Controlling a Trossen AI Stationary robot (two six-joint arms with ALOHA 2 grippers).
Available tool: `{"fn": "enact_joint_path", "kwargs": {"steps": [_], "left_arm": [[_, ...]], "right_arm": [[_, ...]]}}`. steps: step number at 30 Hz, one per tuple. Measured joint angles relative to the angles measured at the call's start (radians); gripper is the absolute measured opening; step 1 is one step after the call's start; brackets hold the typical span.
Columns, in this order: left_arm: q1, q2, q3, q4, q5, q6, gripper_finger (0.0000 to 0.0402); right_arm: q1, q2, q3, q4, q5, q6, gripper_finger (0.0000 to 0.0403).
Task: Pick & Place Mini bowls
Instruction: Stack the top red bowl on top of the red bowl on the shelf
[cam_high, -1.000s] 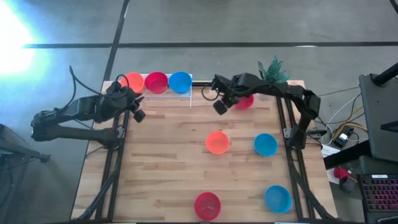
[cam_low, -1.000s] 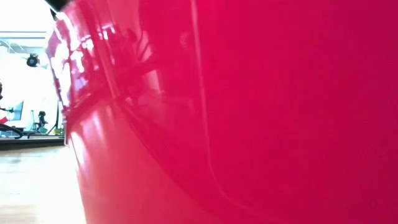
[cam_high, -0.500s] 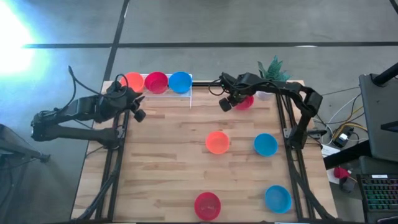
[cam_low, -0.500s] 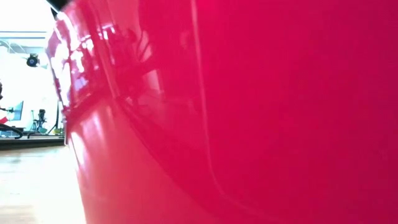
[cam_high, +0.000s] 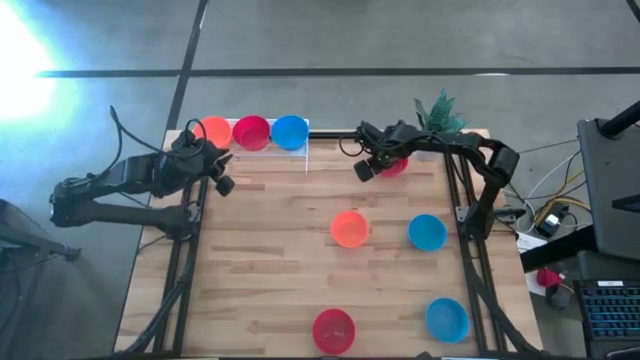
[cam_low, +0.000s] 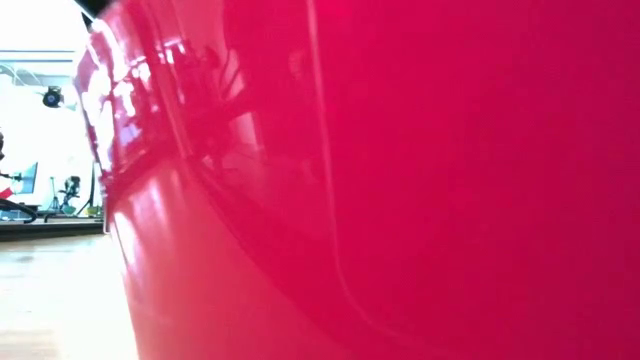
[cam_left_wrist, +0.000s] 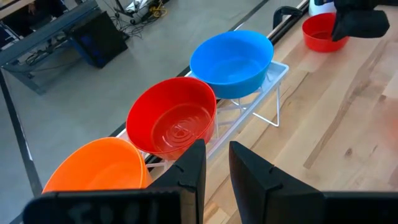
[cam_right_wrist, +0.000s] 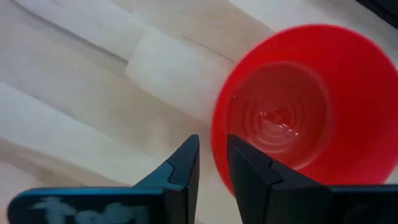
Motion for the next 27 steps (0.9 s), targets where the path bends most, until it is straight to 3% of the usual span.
{"fn": "enact_joint_path", "kwargs": {"steps": [15, 22, 27], "left_arm": [[0.0, 0.0, 0.0, 0.0, 0.0, -0.002, 0.0067], [0.0, 0.0, 0.0, 0.0, 0.0, -0.004, 0.0067], [0.0, 0.0, 0.0, 0.0, 0.0, -0.003, 0.0067]], "right_arm": [[-0.001, 0.0, -0.121, 0.179, 0.0, -0.051, 0.0078], [0.006, 0.0, -0.143, 0.196, 0.007, -0.092, 0.0017], [0.032, 0.0, -0.099, 0.182, 0.004, -0.121, 0.001]]}}
